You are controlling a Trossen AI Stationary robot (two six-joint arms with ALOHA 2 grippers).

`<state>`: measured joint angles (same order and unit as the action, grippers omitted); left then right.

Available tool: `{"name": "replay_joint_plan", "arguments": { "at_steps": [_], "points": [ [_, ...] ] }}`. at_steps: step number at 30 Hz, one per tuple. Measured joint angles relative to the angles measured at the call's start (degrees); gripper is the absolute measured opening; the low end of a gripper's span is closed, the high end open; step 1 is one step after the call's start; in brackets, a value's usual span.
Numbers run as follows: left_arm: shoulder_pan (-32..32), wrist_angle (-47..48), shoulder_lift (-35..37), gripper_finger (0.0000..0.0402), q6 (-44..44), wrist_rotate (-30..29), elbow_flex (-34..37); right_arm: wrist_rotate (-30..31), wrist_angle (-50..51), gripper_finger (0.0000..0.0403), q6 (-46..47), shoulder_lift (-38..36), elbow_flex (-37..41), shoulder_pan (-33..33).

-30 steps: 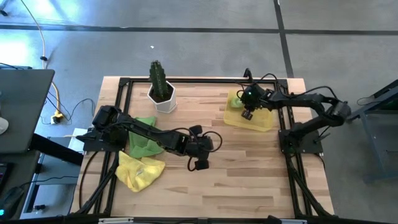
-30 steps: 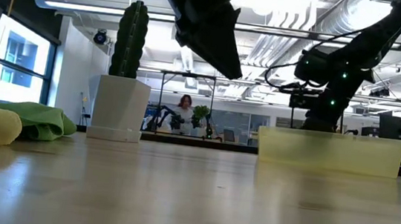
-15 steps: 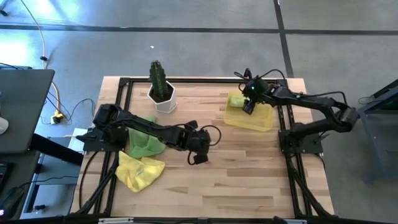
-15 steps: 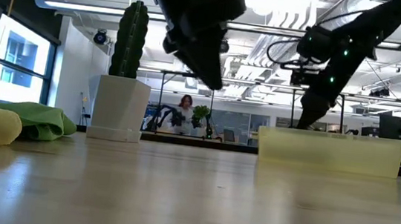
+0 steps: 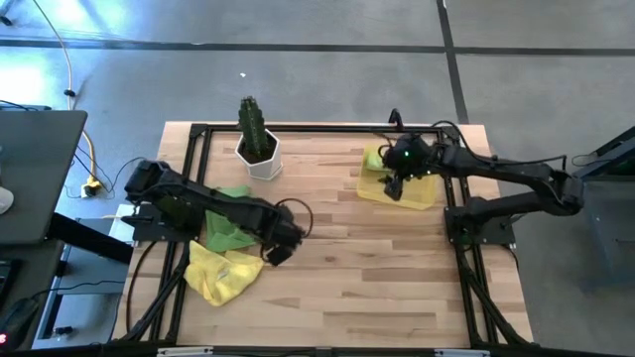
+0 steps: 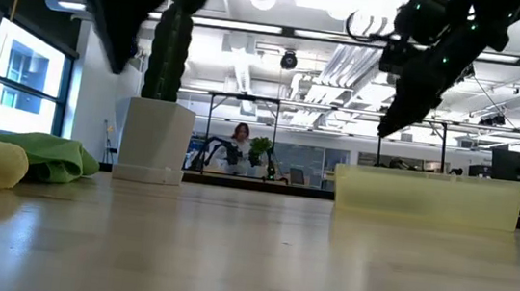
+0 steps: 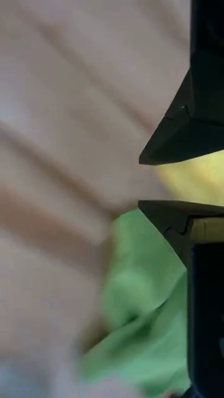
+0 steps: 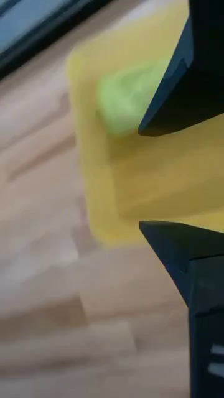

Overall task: Roll microfiber towels into tight, uniform cylinder then place into a basket
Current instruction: Fold the green microfiber cloth

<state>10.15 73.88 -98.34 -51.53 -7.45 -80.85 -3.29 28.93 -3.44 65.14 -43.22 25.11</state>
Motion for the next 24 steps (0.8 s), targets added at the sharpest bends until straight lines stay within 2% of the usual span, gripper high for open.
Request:
{"name": "replay_joint_plan", "arguments": {
  "at_steps": [2, 4, 8, 18, 24],
  "points": [
    [1.4, 0.2, 0.0, 0.009, -0.9, 5.1, 1.6, 0.0, -0.7, 0.0227, 0.2, 0.0, 0.0, -3.0],
    [2.8, -0.2, -0.1, 0.009, -0.9, 7.3, 3.6, 0.0, -1.0, 0.0227, 0.0, 0.0, 0.0, -5.6],
    [3.7, -0.4, -0.6, 0.009, -4.4, 5.4, 8.7, 0.0, -1.3, 0.0227, -1.8, 0.0, 0.0, -9.2],
    [-1.2, -1.6, -0.6, 0.009, -13.2, 2.2, 21.4, -3.2, -0.1, 0.0227, 0.9, 0.0, 0.0, -12.2],
    [-2.7, -15.7, -0.9, 0.009, -12.3, 2.0, 25.1, -3.2, -0.1, 0.0227, 0.6, 0.0, 0.0, -12.2]
  ]
}}
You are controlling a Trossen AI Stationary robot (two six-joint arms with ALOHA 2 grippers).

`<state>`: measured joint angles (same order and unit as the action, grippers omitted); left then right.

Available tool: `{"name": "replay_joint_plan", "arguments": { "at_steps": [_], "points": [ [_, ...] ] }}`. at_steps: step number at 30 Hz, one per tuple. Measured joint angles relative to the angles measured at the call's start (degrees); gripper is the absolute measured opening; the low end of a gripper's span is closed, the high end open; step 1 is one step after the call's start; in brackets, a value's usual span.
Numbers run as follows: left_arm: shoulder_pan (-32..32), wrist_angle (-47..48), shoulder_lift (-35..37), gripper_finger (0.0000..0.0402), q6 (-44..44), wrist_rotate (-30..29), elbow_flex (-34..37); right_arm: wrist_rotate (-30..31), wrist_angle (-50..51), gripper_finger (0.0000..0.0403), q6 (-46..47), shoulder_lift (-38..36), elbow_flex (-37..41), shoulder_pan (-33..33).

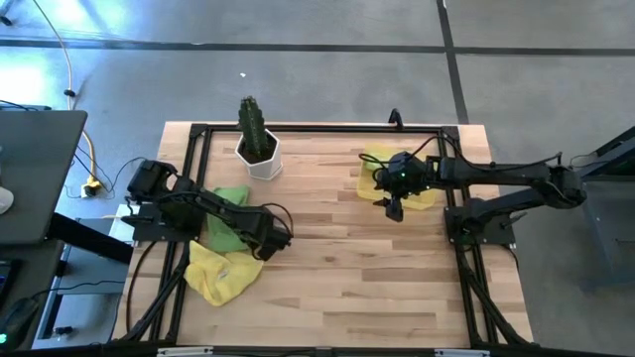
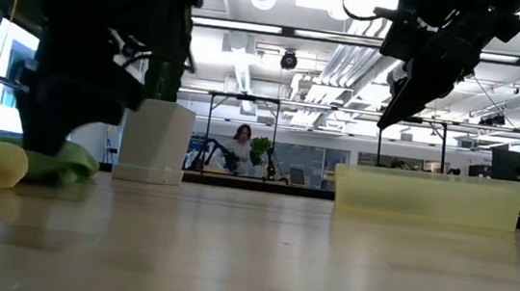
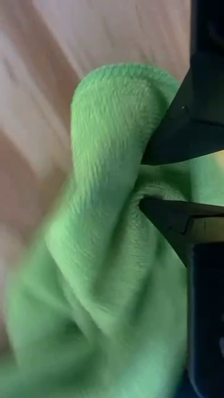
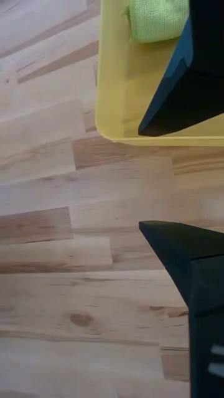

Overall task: Roll microfiber towels into tight, uniform cylinder then place into a basket
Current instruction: Fold the green microfiber cloth

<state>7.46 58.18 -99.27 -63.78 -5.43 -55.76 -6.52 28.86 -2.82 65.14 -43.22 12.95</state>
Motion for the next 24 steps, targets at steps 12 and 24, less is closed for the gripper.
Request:
{"name": "replay_joint_plan", "arguments": {
  "at_steps": [12, 24],
  "points": [
    [0.2, -29.3, -3.7, 0.009, 8.5, -2.9, 0.0, 0.0, -0.2, 0.0227, -0.2, 0.0, 0.0, 0.0],
    [0.0, -56.7, -8.0, 0.009, 20.7, -2.2, 0.3, 0.2, -0.4, 0.0227, -0.2, 0.0, 0.0, 0.0]
  ]
}}
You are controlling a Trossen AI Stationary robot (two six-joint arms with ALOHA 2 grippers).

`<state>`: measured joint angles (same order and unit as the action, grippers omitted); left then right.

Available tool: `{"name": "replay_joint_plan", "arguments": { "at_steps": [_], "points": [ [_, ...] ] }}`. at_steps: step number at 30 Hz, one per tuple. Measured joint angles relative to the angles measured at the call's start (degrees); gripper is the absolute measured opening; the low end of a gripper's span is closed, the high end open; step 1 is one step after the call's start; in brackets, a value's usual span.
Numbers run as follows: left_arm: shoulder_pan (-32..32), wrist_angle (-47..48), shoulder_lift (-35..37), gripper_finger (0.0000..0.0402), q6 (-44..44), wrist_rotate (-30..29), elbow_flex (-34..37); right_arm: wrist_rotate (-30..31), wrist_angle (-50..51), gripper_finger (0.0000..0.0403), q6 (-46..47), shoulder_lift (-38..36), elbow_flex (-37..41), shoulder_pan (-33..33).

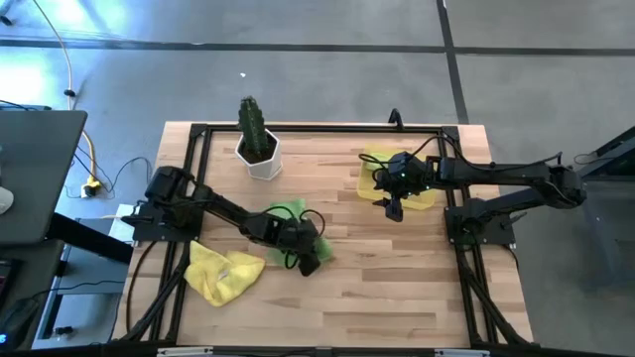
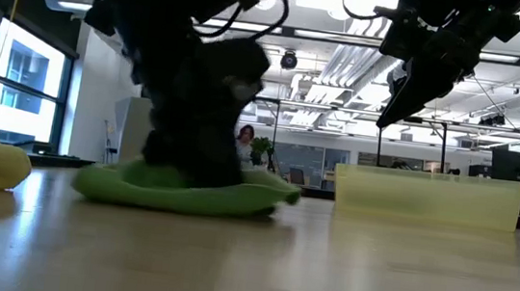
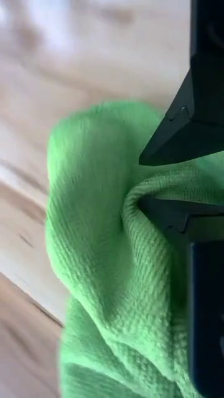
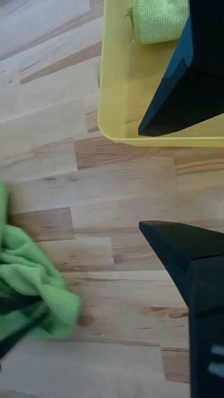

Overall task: Roll microfiber towels into tight, uniform cylinder then place into a basket
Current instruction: Fold the green microfiber cloth

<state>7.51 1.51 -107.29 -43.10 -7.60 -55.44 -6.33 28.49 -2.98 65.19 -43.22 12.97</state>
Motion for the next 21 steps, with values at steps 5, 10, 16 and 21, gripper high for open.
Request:
{"name": "replay_joint_plan", "arguments": {
  "at_steps": [5, 10, 16, 21],
  "points": [
    [0.1, -17.4, -0.2, 0.009, 11.3, 0.0, 0.0, 0.0, 0.0, 0.0227, 0.0, 0.0, 0.0, 0.0],
    [1.0, -25.2, 1.9, 0.009, 22.4, -0.3, -0.2, 0.0, -0.1, 0.0227, 0.0, 0.0, 0.0, 0.0],
    [2.0, -6.4, 5.2, 0.009, 20.2, -6.6, -0.1, 0.0, -0.1, 0.0227, 0.0, 0.0, 0.0, 0.0],
    [2.3, 8.1, 4.4, 0.009, 11.2, -8.1, -0.1, 0.0, -0.1, 0.0227, 0.0, 0.0, 0.0, 0.0]
  ]
}}
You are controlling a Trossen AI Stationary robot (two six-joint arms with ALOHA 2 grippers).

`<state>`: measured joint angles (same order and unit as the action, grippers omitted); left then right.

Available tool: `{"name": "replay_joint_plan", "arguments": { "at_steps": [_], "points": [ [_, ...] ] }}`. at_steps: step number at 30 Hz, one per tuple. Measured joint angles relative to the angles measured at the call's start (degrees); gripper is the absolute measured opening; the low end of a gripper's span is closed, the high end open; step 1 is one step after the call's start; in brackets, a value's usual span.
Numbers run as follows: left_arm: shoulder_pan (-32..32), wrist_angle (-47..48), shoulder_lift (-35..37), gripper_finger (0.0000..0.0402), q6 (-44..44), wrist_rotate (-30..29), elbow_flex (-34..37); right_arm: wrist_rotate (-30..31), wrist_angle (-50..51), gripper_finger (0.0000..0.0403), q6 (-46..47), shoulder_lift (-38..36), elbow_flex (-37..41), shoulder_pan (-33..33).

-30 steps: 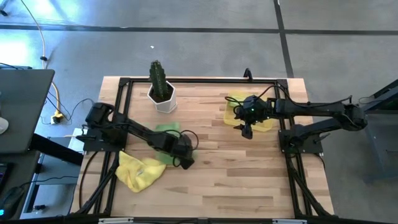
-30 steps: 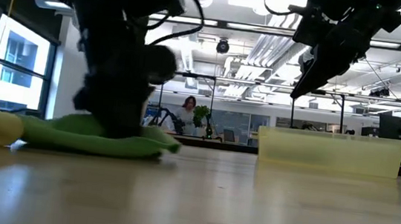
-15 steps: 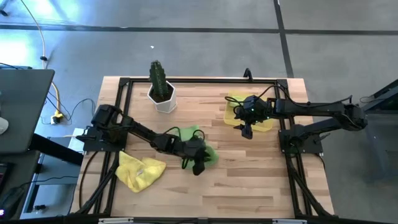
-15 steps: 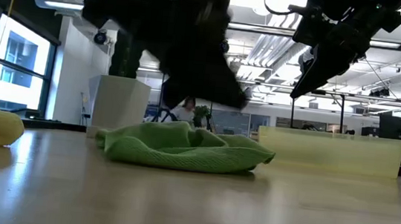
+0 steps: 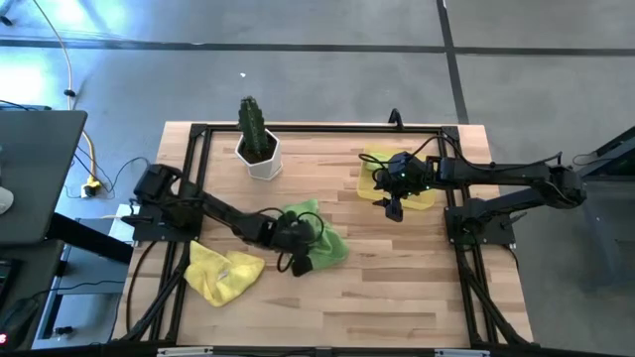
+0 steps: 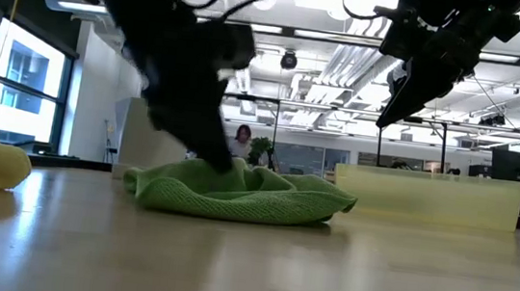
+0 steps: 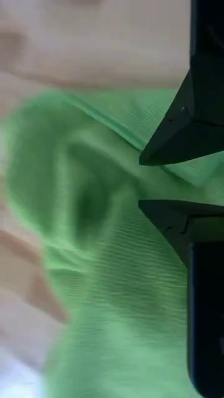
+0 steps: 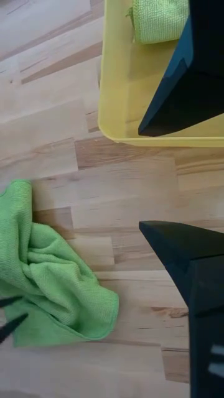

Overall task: Roll microfiber towels into tight, uniform cylinder then place into a basket
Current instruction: Fold the green microfiber cloth

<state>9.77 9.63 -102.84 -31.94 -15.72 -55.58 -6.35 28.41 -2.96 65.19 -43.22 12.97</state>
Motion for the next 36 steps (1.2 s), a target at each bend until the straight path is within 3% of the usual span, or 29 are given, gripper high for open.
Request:
{"name": "replay_joint_plan", "arguments": {
  "at_steps": [5, 13, 18, 22, 27, 36],
  "points": [
    [0.1, 2.7, -3.0, 0.009, -2.0, 0.9, 0.1, 0.0, 0.0, 0.0227, 0.0, 0.0, 0.0, 0.0],
    [0.1, -7.7, -6.4, 0.009, 2.8, 2.4, -0.1, 0.0, 0.0, 0.0227, 0.0, 0.0, 0.0, 0.0],
    [0.1, -14.6, -8.2, 0.009, 9.7, 8.4, -0.1, 0.0, 0.0, 0.0227, 0.0, 0.0, 0.0, 0.0],
    [0.2, -14.5, -7.7, 0.009, 12.8, 13.9, 0.0, 0.0, 0.0, 0.0227, 0.0, 0.0, 0.0, 0.0],
    [1.6, -15.4, -3.7, 0.009, 11.9, 15.5, -0.1, -0.1, -0.5, 0.0227, -1.0, 0.0, 0.0, 0.0],
    [3.5, -9.2, -0.2, 0.0111, -0.1, 19.2, 0.0, -0.2, -5.2, 0.0227, 2.9, 0.0, 0.0, 0.0]
  ]
}}
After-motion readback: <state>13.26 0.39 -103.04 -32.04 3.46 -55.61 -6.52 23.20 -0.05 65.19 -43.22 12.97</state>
